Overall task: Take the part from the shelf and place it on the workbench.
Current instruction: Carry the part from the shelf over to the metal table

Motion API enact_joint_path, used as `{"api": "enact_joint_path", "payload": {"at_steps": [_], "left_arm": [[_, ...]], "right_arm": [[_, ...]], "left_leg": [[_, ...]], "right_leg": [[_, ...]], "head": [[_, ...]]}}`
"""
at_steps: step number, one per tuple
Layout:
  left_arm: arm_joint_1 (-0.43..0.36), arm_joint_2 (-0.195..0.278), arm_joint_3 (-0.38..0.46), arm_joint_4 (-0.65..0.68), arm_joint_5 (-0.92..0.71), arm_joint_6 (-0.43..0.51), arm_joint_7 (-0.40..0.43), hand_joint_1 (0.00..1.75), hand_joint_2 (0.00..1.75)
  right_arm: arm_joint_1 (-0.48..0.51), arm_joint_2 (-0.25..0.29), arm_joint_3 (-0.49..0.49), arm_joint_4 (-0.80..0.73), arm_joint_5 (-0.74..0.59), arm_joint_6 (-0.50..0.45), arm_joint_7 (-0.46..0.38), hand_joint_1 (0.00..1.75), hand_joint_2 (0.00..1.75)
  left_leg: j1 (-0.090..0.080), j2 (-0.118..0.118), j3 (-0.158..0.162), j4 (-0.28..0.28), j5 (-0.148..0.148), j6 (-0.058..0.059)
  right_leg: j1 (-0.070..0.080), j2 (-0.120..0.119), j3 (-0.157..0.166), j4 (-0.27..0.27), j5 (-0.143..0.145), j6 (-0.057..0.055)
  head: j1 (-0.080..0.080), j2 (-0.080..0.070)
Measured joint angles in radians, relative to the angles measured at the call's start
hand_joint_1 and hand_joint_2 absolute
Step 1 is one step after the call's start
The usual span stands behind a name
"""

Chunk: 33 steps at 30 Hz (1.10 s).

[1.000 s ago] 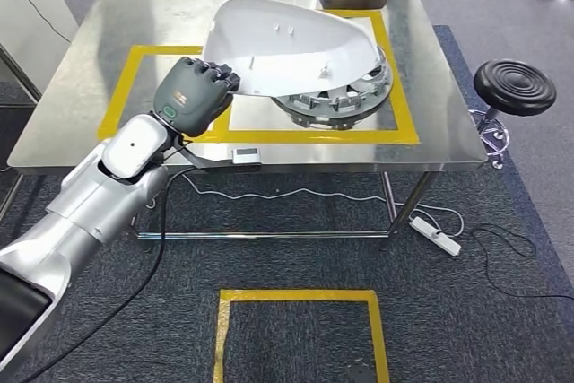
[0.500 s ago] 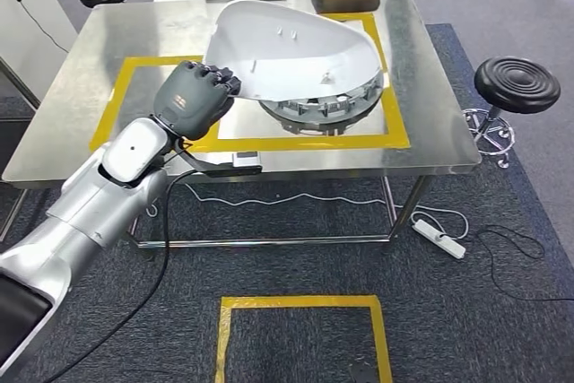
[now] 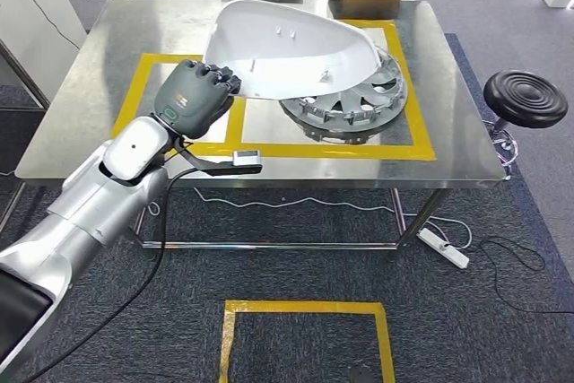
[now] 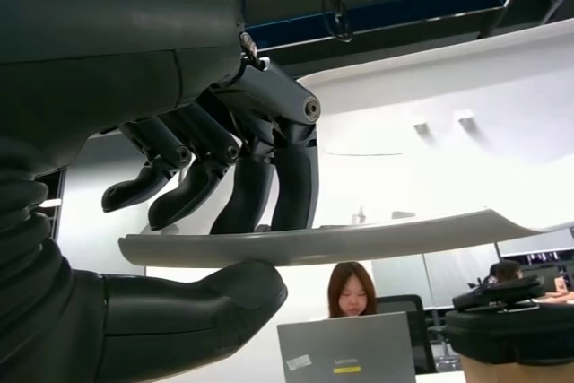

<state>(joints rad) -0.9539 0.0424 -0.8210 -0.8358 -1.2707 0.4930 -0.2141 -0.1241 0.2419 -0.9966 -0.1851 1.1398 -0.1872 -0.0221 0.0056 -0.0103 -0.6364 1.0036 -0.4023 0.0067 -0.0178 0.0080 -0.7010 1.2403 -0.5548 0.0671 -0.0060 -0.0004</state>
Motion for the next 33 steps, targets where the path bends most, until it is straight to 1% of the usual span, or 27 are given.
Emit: {"api": "enact_joint_path", "payload": {"at_steps": [1, 2, 3, 5, 6, 7, 8, 11, 12, 13, 15, 16, 17, 18, 19, 20, 21, 22, 23, 24, 26, 27, 28, 29, 31, 32, 33], "left_arm": [[0.002, 0.0, 0.0, 0.0, 0.0, 0.0, 0.0, 1.75, 1.75], [0.005, 0.0, -0.001, 0.0, -0.001, -0.001, 0.0, 1.75, 1.75], [0.006, 0.0, -0.001, 0.0, -0.001, -0.001, 0.0, 1.75, 1.75], [0.006, -0.001, -0.001, 0.0, -0.002, -0.002, 0.0, 1.75, 1.75], [0.005, -0.001, -0.001, 0.0, -0.002, -0.002, 0.0, 1.75, 1.75], [0.004, -0.001, -0.001, 0.0, -0.002, -0.002, 0.001, 1.75, 1.75], [0.003, 0.0, -0.001, 0.0, -0.002, -0.002, 0.001, 1.75, 1.75], [0.003, -0.001, 0.0, -0.001, -0.003, -0.003, 0.001, 1.75, 1.75], [0.002, -0.001, 0.0, -0.001, -0.003, -0.003, 0.001, 1.75, 1.75], [0.0, -0.001, 0.001, -0.002, -0.003, -0.002, 0.001, 1.75, 1.75], [0.001, -0.001, 0.0, -0.002, -0.003, -0.002, 0.002, 1.75, 1.75], [0.003, 0.0, 0.0, -0.002, -0.003, -0.003, 0.002, 1.75, 1.75], [0.005, 0.0, 0.0, -0.002, -0.003, -0.003, 0.002, 1.75, 1.75], [0.007, 0.0, 0.0, -0.002, -0.003, -0.003, 0.002, 1.75, 1.75], [0.008, 0.0, 0.0, -0.002, -0.003, -0.003, 0.002, 1.75, 1.75], [0.007, 0.0, 0.0, -0.002, -0.003, -0.003, 0.002, 1.75, 1.75], [0.005, 0.0, 0.0, -0.002, -0.003, -0.003, 0.002, 1.75, 1.75], [0.004, -0.001, 0.0, -0.002, -0.004, -0.003, 0.002, 1.75, 1.75], [0.003, -0.001, 0.0, -0.002, -0.004, -0.003, 0.002, 1.75, 1.75], [0.004, -0.002, 0.0, -0.002, -0.004, -0.003, 0.003, 1.75, 1.75], [0.005, -0.001, 0.0, -0.002, -0.005, -0.003, 0.004, 1.75, 1.75], [0.005, 0.0, 0.001, -0.002, -0.005, -0.003, 0.004, 1.75, 1.75], [0.004, -0.001, 0.001, -0.002, -0.005, -0.003, 0.005, 1.75, 1.75], [0.004, -0.001, 0.001, -0.003, -0.005, -0.003, 0.005, 1.75, 1.75], [0.007, -0.002, 0.0, -0.003, -0.005, -0.003, 0.005, 1.75, 1.75], [0.009, -0.002, -0.001, -0.003, -0.005, -0.003, 0.005, 1.75, 1.75], [0.011, -0.002, -0.001, -0.003, -0.005, -0.003, 0.005, 1.75, 1.75]], "right_arm": [[-0.002, 0.0, 0.0, 0.0, 0.0, 0.0, -0.001, 0.0, 1.75], [-0.004, 0.0, 0.0, 0.0, 0.0, 0.0, -0.002, 0.0, 1.75], [-0.006, 0.0, 0.0, 0.0, 0.0, 0.0, -0.003, 0.0, 1.75], [-0.004, 0.0, 0.0, 0.0, 0.001, -0.001, -0.002, 0.0, 1.75], [-0.002, 0.0, 0.0, 0.0, 0.002, -0.001, -0.001, 0.0, 1.75], [-0.001, 0.0, 0.0, 0.0, 0.002, -0.001, -0.001, 0.0, 1.75], [0.0, 0.0, 0.0, 0.0, 0.003, -0.001, -0.001, 0.0, 1.75], [0.001, 0.0, -0.001, 0.0, 0.004, -0.001, 0.0, 0.0, 1.75], [0.0, 0.0, -0.001, 0.0, 0.005, -0.001, 0.0, 0.0, 1.75], [0.0, 0.0, -0.001, 0.0, 0.006, -0.001, 0.0, 0.0, 1.75], [-0.001, 0.0, -0.001, 0.0, 0.007, -0.001, 0.0, 0.0, 1.75], [-0.001, 0.0, -0.001, 0.0, 0.008, -0.001, 0.0, 0.0, 1.75], [0.0, 0.0, -0.001, 0.0, 0.008, -0.001, 0.0, 0.0, 1.75], [0.0, 0.0, -0.001, 0.0, 0.008, -0.001, 0.0, 0.0, 1.75], [0.0, 0.0, -0.001, 0.0, 0.008, -0.001, 0.0, 0.0, 1.75], [0.0, 0.0, -0.001, 0.0, 0.008, -0.001, 0.0, 0.0, 1.75], [0.0, -0.001, -0.001, 0.0, 0.008, -0.001, 0.0, 0.0, 1.75], [0.0, -0.001, -0.001, 0.0, 0.008, -0.001, 0.0, 0.0, 1.75], [0.0, -0.002, -0.001, 0.0, 0.008, -0.002, 0.0, 0.0, 1.75], [0.0, -0.002, -0.001, 0.0, 0.008, -0.002, 0.0, 0.0, 1.75], [0.001, -0.002, -0.001, 0.0, 0.008, -0.002, 0.0, 0.0, 1.75], [0.002, -0.002, -0.001, 0.0, 0.008, -0.002, 0.0, 0.0, 1.75], [0.002, -0.002, -0.001, 0.0, 0.008, -0.002, 0.0, 0.0, 1.75], [0.001, -0.002, -0.001, 0.0, 0.008, -0.002, 0.0, 0.0, 1.75], [-0.002, -0.002, -0.002, 0.0, 0.007, -0.002, -0.002, 0.0, 1.75], [-0.004, -0.002, -0.002, 0.0, 0.007, -0.002, -0.003, 0.0, 1.75], [-0.007, -0.002, -0.002, 0.0, 0.007, -0.002, -0.003, 0.0, 1.75]], "left_leg": [[-0.003, 0.0, 0.003, 0.0, -0.003, 0.003], [-0.005, -0.001, 0.008, 0.0, -0.007, 0.004], [-0.006, -0.001, 0.014, 0.0, -0.011, 0.004], [-0.007, -0.004, 0.028, 0.001, -0.021, 0.001], [-0.009, -0.005, 0.033, 0.002, -0.025, -0.002], [-0.011, -0.007, 0.035, 0.003, -0.028, -0.006], [-0.012, -0.008, 0.034, 0.003, -0.029, -0.01], [-0.011, -0.006, 0.032, 0.005, -0.035, -0.025], [-0.011, -0.005, 0.024, 0.023, -0.048, -0.032], [-0.009, -0.004, 0.006, 0.061, -0.068, -0.038], [-0.005, -0.002, -0.062, 0.189, -0.122, -0.048], [-0.003, -0.002, -0.097, 0.246, -0.138, -0.051], [0.0, -0.001, -0.119, 0.276, -0.136, -0.053], [0.002, -0.001, -0.122, 0.268, -0.114, -0.054], [0.004, -0.001, -0.106, 0.225, -0.077, -0.055], [0.006, 0.001, -0.077, 0.158, -0.034, -0.056], [0.007, 0.003, -0.046, 0.092, -0.004, -0.057], [0.007, 0.004, -0.023, 0.042, 0.011, -0.055], [0.007, 0.004, -0.01, 0.014, 0.014, -0.051], [0.005, 0.003, -0.007, 0.005, 0.008, -0.045], [0.005, 0.002, -0.006, 0.002, 0.005, -0.029], [0.005, 0.002, -0.004, 0.001, 0.004, -0.021], [0.006, 0.002, -0.001, 0.0, 0.003, -0.014], [0.005, 0.001, 0.002, -0.001, 0.001, -0.009], [0.001, 0.001, 0.007, 0.0, -0.005, -0.002], [0.0, 0.001, 0.011, 0.0, -0.008, -0.001], [-0.002, 0.0, 0.015, 0.0, -0.011, 0.0]], "right_leg": [[0.002, 0.0, -0.032, 0.053, -0.011, -0.001], [0.004, 0.0, -0.05, 0.073, -0.003, -0.003], [0.006, 0.0, -0.048, 0.054, 0.025, -0.005], [0.009, 0.0, 0.002, -0.071, 0.106, -0.013], [0.01, 0.001, 0.032, -0.134, 0.131, -0.016], [0.011, 0.001, 0.053, -0.177, 0.143, -0.019], [0.013, 0.002, 0.063, -0.197, 0.141, -0.022], [0.011, 0.005, 0.069, -0.206, 0.136, -0.035], [0.009, 0.005, 0.072, -0.209, 0.135, -0.039], [0.006, 0.004, 0.076, -0.211, 0.134, -0.044], [0.004, 0.002, 0.08, -0.212, 0.131, -0.05], [0.003, 0.001, 0.082, -0.212, 0.129, -0.051], [0.002, 0.001, 0.084, -0.212, 0.127, -0.05], [0.001, 0.002, 0.087, -0.212, 0.124, -0.049], [-0.001, 0.003, 0.091, -0.212, 0.122, -0.046], [-0.002, 0.004, 0.095, -0.211, 0.118, -0.042], [-0.001, 0.006, 0.098, -0.21, 0.114, -0.036], [0.0, 0.007, 0.098, -0.209, 0.111, -0.03], [0.002, 0.007, 0.098, -0.209, 0.109, -0.025], [0.003, 0.007, 0.097, -0.211, 0.108, -0.019], [0.001, 0.006, 0.098, -0.213, 0.105, -0.009], [0.0, 0.004, 0.093, -0.2, 0.095, -0.004], [0.0, 0.003, 0.077, -0.165, 0.076, -0.002], [0.0, 0.001, 0.049, -0.11, 0.049, -0.001], [0.002, 0.001, -0.024, 0.026, 0.0, -0.001], [0.003, 0.0, -0.049, 0.066, -0.004, -0.002], [0.004, 0.0, -0.056, 0.07, 0.011, -0.003]], "head": [[0.001, 0.0], [0.001, 0.0], [0.001, 0.0], [0.002, 0.0], [0.002, 0.0], [0.002, 0.0], [0.002, 0.0], [0.0, 0.0], [-0.003, 0.0], [-0.005, 0.0], [-0.009, 0.0], [-0.009, 0.0], [-0.009, 0.0], [-0.009, 0.0], [-0.009, 0.0], [-0.009, 0.0], [-0.011, 0.0], [-0.012, 0.0], [-0.012, 0.0], [-0.012, 0.0], [-0.01, 0.0], [-0.008, 0.0], [-0.004, 0.0], [0.001, 0.0], [0.007, 0.0], [0.007, 0.0], [0.008, 0.0]]}}
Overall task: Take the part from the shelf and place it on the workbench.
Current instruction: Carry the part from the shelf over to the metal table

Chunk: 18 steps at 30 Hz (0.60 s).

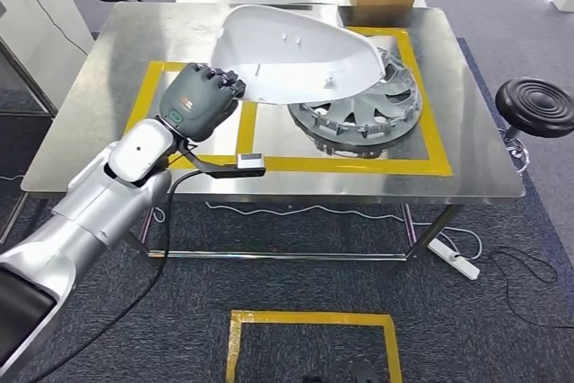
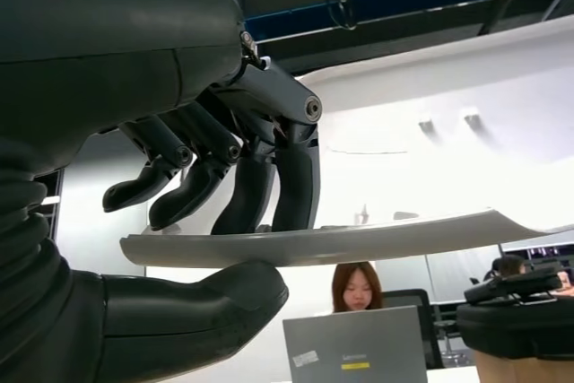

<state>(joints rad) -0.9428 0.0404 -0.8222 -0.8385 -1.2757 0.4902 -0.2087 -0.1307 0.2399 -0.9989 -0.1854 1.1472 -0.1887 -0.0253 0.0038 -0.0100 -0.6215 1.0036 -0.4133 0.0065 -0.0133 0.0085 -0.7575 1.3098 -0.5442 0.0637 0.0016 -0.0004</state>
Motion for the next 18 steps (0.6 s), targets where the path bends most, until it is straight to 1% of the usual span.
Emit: {"api": "enact_joint_path", "payload": {"at_steps": [1, 2, 3, 4, 5, 6, 8, 9, 10, 11, 13, 14, 15, 16, 17, 18], "left_arm": [[0.001, 0.0, 0.0, 0.0, 0.0, 0.0, 0.0, 1.75, 1.75], [0.0, -0.001, 0.0, 0.0, 0.0, 0.0, 0.0, 1.75, 1.75], [0.0, -0.001, 0.0, 0.0, 0.0, 0.0, 0.0, 1.75, 1.75], [-0.002, -0.001, 0.0, 0.0, 0.0, 0.0, 0.0, 1.75, 1.75], [-0.003, 0.0, 0.0, 0.0, 0.0, 0.0, 0.0, 1.75, 1.75], [-0.003, 0.0, 0.0, 0.0, 0.0, 0.0, 0.001, 1.75, 1.75], [-0.003, 0.0, 0.0, 0.0, -0.001, 0.0, 0.001, 1.75, 1.75], [-0.003, 0.0, 0.001, -0.001, -0.001, 0.0, 0.001, 1.75, 1.75], [-0.005, 0.0, 0.002, -0.001, -0.001, 0.0, 0.001, 1.75, 1.75], [-0.005, 0.0, 0.002, -0.002, -0.001, 0.0, 0.002, 1.75, 1.75], [-0.003, 0.0, 0.002, -0.002, -0.001, 0.0, 0.002, 1.75, 1.75], [0.0, 0.0, 0.002, -0.002, -0.001, 0.0, 0.002, 1.75, 1.75], [0.002, 0.0, 0.001, -0.002, -0.001, 0.0, 0.002, 1.75, 1.75], [0.003, 0.0, 0.001, -0.002, -0.001, 0.0, 0.002, 1.75, 1.75], [0.003, 0.0, 0.002, -0.002, -0.001, 0.0, 0.002, 1.75, 1.75], [0.001, 0.001, 0.002, -0.002, -0.001, 0.0, 0.002, 1.75, 1.75]], "right_arm": [[-0.001, 0.0, 0.0, 0.0, 0.0, 0.0, 0.001, 0.0, 1.75], [0.0, 0.0, 0.0, 0.0, 0.001, 0.0, 0.002, 0.0, 1.75], [0.003, -0.001, 0.0, 0.0, 0.001, 0.0, 0.003, 0.0, 1.75], [0.005, -0.001, 0.0, 0.0, 0.001, -0.001, 0.003, 0.0, 1.75], [0.006, -0.001, -0.001, 0.0, 0.001, -0.001, 0.003, 0.0, 1.75], [0.007, -0.001, -0.001, 0.0, 0.001, 0.0, 0.003, 0.0, 1.75], [0.008, -0.001, -0.001, 0.0, 0.001, 0.0, 0.004, 0.0, 1.75], [0.009, -0.001, -0.001, 0.0, 0.001, 0.0, 0.003, 0.0, 1.75], [0.009, -0.001, -0.001, 0.0, 0.001, -0.001, 0.003, 0.0, 1.75], [0.008, -0.001, -0.001, 0.0, 0.001, 0.0, 0.003, 0.0, 1.75], [0.008, -0.001, -0.001, 0.0, 0.001, 0.0, 0.002, 0.0, 1.75], [0.008, -0.001, -0.001, 0.0, 0.001, 0.0, 0.002, 0.0, 1.75], [0.009, -0.001, -0.001, 0.0, 0.001, 0.0, 0.002, 0.0, 1.75], [0.009, -0.001, -0.001, 0.0, 0.001, 0.0, 0.003, 0.0, 1.75], [0.009, -0.001, -0.001, 0.0, 0.001, 0.0, 0.003, 0.0, 1.75], [0.009, -0.001, -0.001, 0.0, 0.001, 0.0, 0.003, 0.0, 1.75]], "left_leg": [[-0.001, -0.001, 0.006, 0.0, -0.004, -0.001], [-0.001, -0.002, 0.013, 0.0, -0.009, -0.003], [-0.003, -0.003, 0.018, 0.001, -0.013, -0.006], [-0.004, -0.004, 0.02, 0.002, -0.017, -0.01], [-0.006, -0.005, 0.02, 0.003, -0.018, -0.015], [-0.007, -0.006, 0.019, 0.003, -0.019, -0.019], [-0.005, -0.006, 0.018, 0.002, -0.021, -0.029], [-0.005, -0.005, 0.015, 0.011, -0.029, -0.035], [-0.004, -0.004, 0.002, 0.038, -0.046, -0.041], [-0.003, -0.003, -0.023, 0.087, -0.069, -0.046], [-0.001, -0.002, -0.096, 0.22, -0.12, -0.053], [0.0, -0.001, -0.127, 0.268, -0.128, -0.055], [0.001, -0.001, -0.143, 0.285, -0.117, -0.055], [0.003, -0.001, -0.138, 0.262, -0.088, -0.055], [0.004, -0.001, -0.117, 0.208, -0.047, -0.054], [0.004, 0.001, -0.087, 0.141, -0.008, -0.053]], "right_leg": [[0.001, 0.0, 0.013, -0.038, 0.033, -0.002], [0.001, 0.0, 0.041, -0.104, 0.077, -0.005], [0.003, 0.0, 0.072, -0.17, 0.108, -0.008], [0.003, 0.0, 0.098, -0.226, 0.127, -0.011], [0.004, 0.001, 0.113, -0.258, 0.133, -0.013], [0.006, 0.002, 0.119, -0.267, 0.127, -0.016], [0.005, 0.004, 0.12, -0.273, 0.126, -0.025], [0.003, 0.005, 0.123, -0.275, 0.125, -0.03], [0.001, 0.004, 0.126, -0.277, 0.124, -0.035], [-0.001, 0.003, 0.13, -0.279, 0.122, -0.04], [-0.002, 0.001, 0.135, -0.279, 0.118, -0.045], [-0.002, 0.001, 0.138, -0.279, 0.115, -0.046], [-0.002, 0.001, 0.141, -0.279, 0.113, -0.046], [-0.003, 0.002, 0.145, -0.279, 0.111, -0.045], [-0.004, 0.004, 0.149, -0.279, 0.108, -0.043], [-0.004, 0.005, 0.153, -0.279, 0.104, -0.039]], "head": [[0.0, 0.0], [0.0, 0.0], [0.001, 0.0], [0.001, 0.0], [0.001, 0.0], [0.0, 0.0], [-0.001, 0.0], [-0.002, 0.0], [-0.004, 0.0], [-0.006, 0.0], [-0.009, 0.0], [-0.009, 0.0], [-0.009, 0.0], [-0.009, 0.0], [-0.009, 0.0], [-0.01, 0.0]]}}
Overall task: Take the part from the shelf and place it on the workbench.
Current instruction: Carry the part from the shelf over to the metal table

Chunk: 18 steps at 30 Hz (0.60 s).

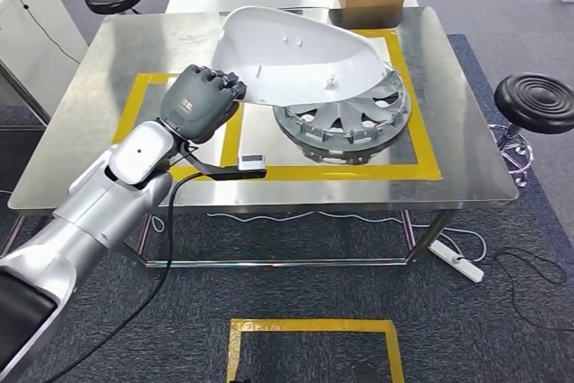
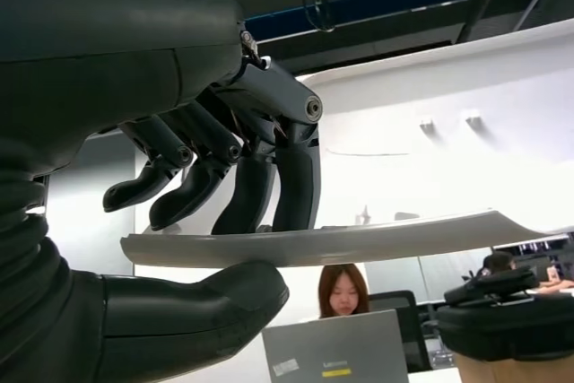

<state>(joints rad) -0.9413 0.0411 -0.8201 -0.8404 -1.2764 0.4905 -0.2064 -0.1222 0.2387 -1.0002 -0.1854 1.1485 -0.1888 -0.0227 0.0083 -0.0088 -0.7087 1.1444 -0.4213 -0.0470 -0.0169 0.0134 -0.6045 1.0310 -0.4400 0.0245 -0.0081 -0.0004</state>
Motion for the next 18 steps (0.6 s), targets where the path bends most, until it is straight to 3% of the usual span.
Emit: {"api": "enact_joint_path", "payload": {"at_steps": [1, 3, 5, 7, 10, 11, 12, 13, 16, 18], "left_arm": [[-0.002, 0.0, 0.0, 0.0, 0.0, 0.0, 0.0, 1.75, 1.75], [-0.005, -0.001, 0.0, 0.0, 0.0, 0.0, 0.0, 1.75, 1.75], [-0.004, 0.0, 0.0, 0.0, 0.0, 0.0, 0.0, 1.75, 1.75], [-0.004, 0.0, 0.001, 0.0, 0.001, 0.002, 0.0, 1.75, 1.75], [0.0, -0.001, 0.001, 0.0, 0.003, 0.005, 0.0, 1.75, 1.75], [0.003, -0.001, 0.001, 0.0, 0.002, 0.006, 0.0, 1.75, 1.75], [0.005, -0.001, 0.0, 0.0, 0.002, 0.007, -0.001, 1.75, 1.75], [0.007, -0.001, 0.0, 0.0, 0.002, 0.008, -0.001, 1.75, 1.75], [0.006, -0.001, 0.001, 0.0, 0.001, 0.012, -0.002, 1.75, 1.75], [0.004, 0.0, 0.001, 0.0, 0.002, 0.014, -0.003, 1.75, 1.75]], "right_arm": [[0.0, 0.0, 0.0, 0.0, 0.0, 0.0, 0.0, 0.0, 1.75], [-0.001, 0.0, 0.0, 0.0, 0.0, 0.0, 0.0, 0.0, 1.75], [0.0, 0.0, 0.0, 0.0, 0.0, 0.0, 0.0, 0.0, 1.75], [0.0, 0.0, 0.0, 0.0, 0.0, 0.0, 0.0, 0.0, 1.75], [-0.003, 0.0, 0.0, 0.0, 0.001, 0.0, -0.002, 0.0, 1.75], [-0.005, 0.0, 0.0, 0.0, 0.001, 0.0, -0.003, 0.0, 1.75], [-0.007, 0.0, 0.0, 0.0, 0.002, 0.001, -0.004, 0.0, 1.75], [-0.01, 0.0, 0.0, 0.0, 0.003, 0.001, -0.004, 0.0, 1.75], [-0.007, -0.001, 0.0, 0.0, 0.004, 0.0, -0.001, 0.0, 1.75], [-0.005, -0.001, 0.0, 0.0, 0.005, 0.0, 0.0, 0.0, 1.75]], "left_leg": [[0.0, 0.001, 0.029, -0.065, 0.024, 0.002], [-0.001, 0.002, 0.058, -0.129, 0.033, 0.011], [-0.001, 0.0, 0.061, -0.136, 0.027, 0.025], [0.001, 0.0, 0.065, -0.138, 0.026, 0.038], [-0.001, -0.001, 0.071, -0.139, 0.022, 0.05], [-0.002, -0.001, 0.074, -0.139, 0.02, 0.052], [-0.003, -0.001, 0.077, -0.139, 0.017, 0.053], [-0.004, -0.001, 0.081, -0.139, 0.015, 0.053], [-0.005, -0.005, 0.094, -0.137, 0.004, 0.044], [-0.009, -0.007, 0.093, -0.135, 0.002, 0.039]], "right_leg": [[0.002, 0.002, 0.002, 0.002, -0.004, 0.005], [0.006, 0.003, 0.001, 0.003, -0.009, 0.015], [0.006, 0.002, 0.001, -0.001, -0.012, 0.026], [0.005, -0.002, -0.011, 0.026, -0.032, 0.034], [0.006, -0.005, -0.099, 0.207, -0.114, 0.038], [0.007, -0.005, -0.131, 0.264, -0.129, 0.038], [0.007, -0.005, -0.148, 0.288, -0.125, 0.038], [0.007, -0.005, -0.145, 0.27, -0.101, 0.036], [0.008, -0.006, -0.062, 0.077, 0.005, 0.03], [0.007, -0.004, -0.031, 0.009, 0.023, 0.027]], "head": [[-0.001, 0.0], [-0.002, 0.0], [-0.001, 0.0], [0.003, 0.0], [0.014, 0.0], [0.015, 0.0], [0.016, 0.0], [0.016, 0.0], [0.016, 0.0], [0.015, 0.0]]}}
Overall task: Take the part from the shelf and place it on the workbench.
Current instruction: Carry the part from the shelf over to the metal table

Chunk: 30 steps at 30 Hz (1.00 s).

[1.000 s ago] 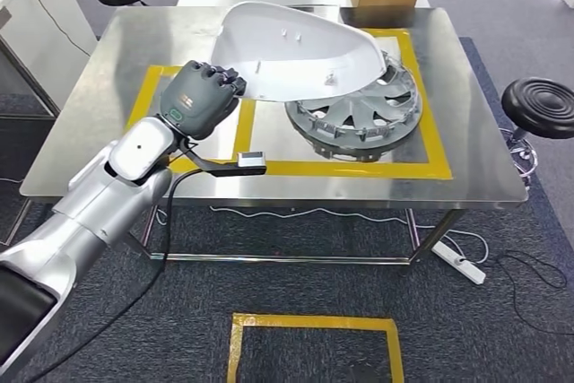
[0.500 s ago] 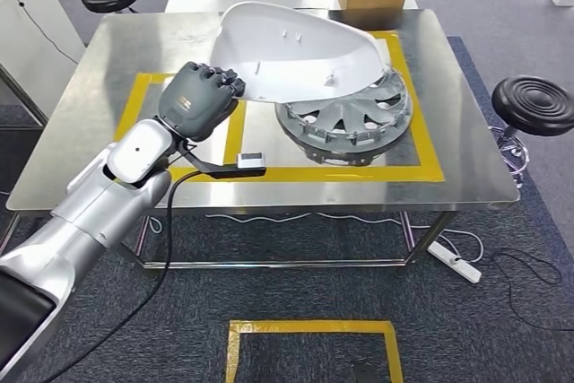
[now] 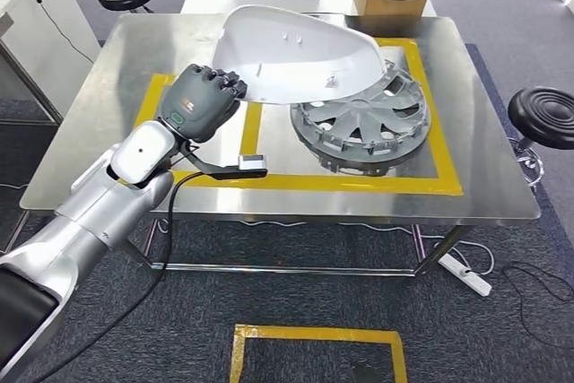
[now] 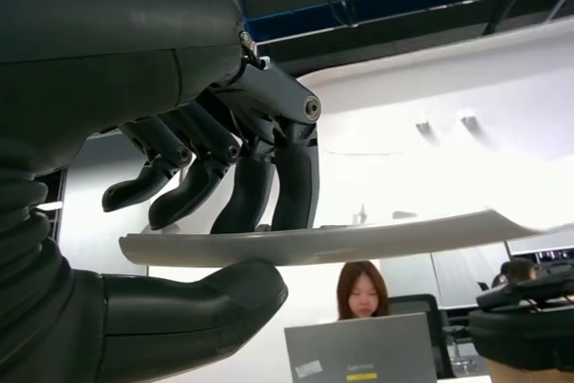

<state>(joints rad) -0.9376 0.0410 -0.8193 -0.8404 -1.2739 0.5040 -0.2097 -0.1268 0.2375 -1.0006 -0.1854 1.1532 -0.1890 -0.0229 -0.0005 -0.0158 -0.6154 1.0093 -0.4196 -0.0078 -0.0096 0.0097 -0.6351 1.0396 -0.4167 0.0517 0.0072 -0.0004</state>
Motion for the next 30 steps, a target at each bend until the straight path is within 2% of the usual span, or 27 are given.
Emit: {"api": "enact_joint_path", "payload": {"at_steps": [3, 5, 7, 11, 14, 15, 17, 19, 20, 21, 23, 24, 25, 26, 27, 28, 29, 30], "left_arm": [[0.0, 0.001, 0.0, 0.0, 0.011, -0.004, -0.015, 1.75, 1.75], [-0.001, 0.001, 0.0, 0.0, 0.018, -0.012, -0.025, 1.75, 1.75], [-0.002, 0.001, -0.001, 0.0, 0.019, -0.018, -0.027, 1.75, 1.75], [-0.006, 0.001, -0.002, 0.0, 0.018, -0.021, -0.023, 1.75, 1.75], [-0.006, 0.002, -0.002, 0.0, 0.017, -0.021, -0.022, 1.75, 1.75], [-0.006, 0.002, -0.002, 0.0, 0.017, -0.021, -0.022, 1.75, 1.75], [-0.008, 0.002, -0.001, 0.0, 0.017, -0.022, -0.021, 1.75, 1.75], [-0.011, 0.001, 0.0, -0.002, 0.016, -0.022, -0.019, 1.75, 1.75], [-0.015, 0.001, 0.0, -0.003, 0.014, -0.023, -0.017, 1.75, 1.75], [-0.017, 0.0, 0.0, -0.004, 0.012, -0.023, -0.014, 1.75, 1.75], [-0.02, 0.0, -0.003, -0.004, 0.006, -0.025, -0.01, 1.75, 1.75], [-0.018, 0.0, -0.006, -0.004, 0.004, -0.025, -0.008, 1.75, 1.75], [-0.017, 0.0, -0.008, -0.003, 0.003, -0.026, -0.007, 1.75, 1.75], [-0.016, 0.0, -0.011, -0.003, 0.003, -0.026, -0.006, 1.75, 1.75], [-0.015, -0.001, -0.013, -0.004, 0.002, -0.026, -0.006, 1.75, 1.75], [-0.016, 0.0, -0.014, -0.004, 0.002, -0.026, -0.005, 1.75, 1.75], [-0.017, 0.0, -0.014, -0.004, 0.002, -0.026, -0.005, 1.75, 1.75], [-0.018, 0.0, -0.014, -0.004, 0.002, -0.026, -0.004, 1.75, 1.75]], "right_arm": [[0.002, 0.0, 0.0, 0.0, 0.001, 0.0, 0.0, 0.0, 1.75], [0.002, 0.0, 0.0, 0.0, 0.002, 0.0, 0.0, 0.0, 1.75], [0.002, 0.0, 0.0, 0.0, 0.003, 0.0, 0.0, 0.0, 1.75], [0.002, 0.0, 0.0, 0.0, 0.004, 0.0, 0.0, 0.0, 1.75], [0.002, 0.0, 0.0, 0.0, 0.004, -0.001, -0.001, 0.0, 1.75], [0.002, 0.0, -0.001, 0.0, 0.004, -0.001, -0.001, 0.0, 1.75], [0.001, 0.0, -0.001, 0.0, 0.004, -0.001, -0.001, 0.0, 1.75], [0.001, 0.0, -0.001, 0.0, 0.004, -0.001, -0.002, 0.0, 1.75], [0.0, 0.0, -0.001, 0.0, 0.004, -0.001, -0.003, 0.0, 1.75], [0.0, 0.0, -0.002, 0.0, 0.004, -0.001, -0.004, 0.0, 1.75], [-0.002, 0.0, -0.003, 0.0, 0.003, -0.001, -0.006, 0.0, 1.75], [-0.003, 0.0, -0.004, 0.0, 0.003, -0.001, -0.007, 0.0, 1.75], [-0.005, -0.001, -0.005, 0.0, 0.003, -0.001, -0.007, 0.0, 1.75], [-0.005, -0.001, -0.007, 0.0, 0.004, -0.001, -0.007, 0.0, 1.75], [-0.004, -0.002, -0.008, 0.0, 0.004, -0.001, -0.006, 0.0, 1.75], [-0.002, -0.001, -0.009, 0.0, 0.004, -0.001, -0.005, 0.0, 1.75], [0.0, 0.0, -0.01, 0.001, 0.004, 0.0, -0.005, 0.0, 1.75], [0.002, 0.0, -0.011, 0.001, 0.004, 0.0, -0.004, 0.0, 1.75]], "left_leg": [[-0.003, 0.001, -0.001, -0.003, 0.004, 0.012], [-0.002, 0.002, 0.002, -0.008, 0.006, 0.015], [-0.001, 0.003, 0.003, -0.014, 0.008, 0.009], [0.0, 0.003, 0.004, -0.02, 0.012, -0.011], [0.001, 0.003, 0.003, -0.02, 0.013, -0.016], [0.0, 0.003, 0.002, -0.019, 0.012, -0.015], [-0.003, 0.003, 0.003, -0.024, 0.011, -0.002], [0.001, 0.005, 0.018, -0.05, 0.021, 0.01], [0.005, 0.006, 0.027, -0.063, 0.026, 0.012], [0.009, 0.007, 0.034, -0.072, 0.03, 0.012], [0.011, 0.008, 0.038, -0.073, 0.027, 0.01], [0.013, 0.008, 0.04, -0.072, 0.025, 0.007], [0.015, 0.008, 0.042, -0.071, 0.021, 0.003], [0.02, 0.007, 0.045, -0.066, 0.016, -0.003], [0.025, 0.006, 0.047, -0.059, 0.008, -0.011], [0.029, 0.005, 0.046, -0.049, -0.001, -0.021], [0.03, 0.004, 0.043, -0.035, -0.01, -0.03], [0.029, 0.003, 0.039, -0.025, -0.017, -0.036]], "right_leg": [[0.0, 0.006, 0.001, -0.008, 0.001, 0.001], [0.002, 0.009, 0.001, -0.008, 0.001, -0.004], [0.003, 0.009, 0.0, -0.008, 0.0, -0.009], [0.004, 0.009, -0.003, -0.008, 0.001, -0.014], [0.004, 0.007, -0.003, -0.008, 0.002, -0.015], [0.002, 0.007, -0.002, -0.01, 0.004, -0.013], [-0.001, 0.007, 0.002, -0.019, 0.008, -0.005], [0.0, 0.006, 0.001, -0.018, 0.004, 0.002], [0.001, 0.005, -0.01, 0.006, -0.011, 0.004], [0.0, 0.003, -0.032, 0.053, -0.035, 0.007], [-0.005, 0.001, -0.091, 0.174, -0.086, 0.017], [-0.008, 0.0, -0.112, 0.213, -0.094, 0.023], [-0.011, -0.001, -0.116, 0.218, -0.084, 0.029], [-0.015, -0.002, -0.101, 0.186, -0.058, 0.036], [-0.021, -0.003, -0.074, 0.127, -0.023, 0.045], [-0.024, -0.002, -0.044, 0.072, -0.004, 0.054], [-0.027, 0.0, -0.022, 0.03, 0.006, 0.053], [-0.029, 0.002, -0.01, 0.009, 0.003, 0.046]], "head": [[-0.002, 0.0], [-0.003, 0.0], [-0.002, 0.0], [-0.002, 0.0], [-0.002, 0.0], [-0.002, 0.0], [-0.002, 0.0], [-0.002, 0.0], [-0.001, 0.0], [0.0, 0.0], [0.002, 0.0], [0.003, 0.0], [0.003, 0.0], [0.003, 0.0], [0.003, 0.0], [0.007, 0.0], [0.011, 0.0], [0.012, 0.0]]}}
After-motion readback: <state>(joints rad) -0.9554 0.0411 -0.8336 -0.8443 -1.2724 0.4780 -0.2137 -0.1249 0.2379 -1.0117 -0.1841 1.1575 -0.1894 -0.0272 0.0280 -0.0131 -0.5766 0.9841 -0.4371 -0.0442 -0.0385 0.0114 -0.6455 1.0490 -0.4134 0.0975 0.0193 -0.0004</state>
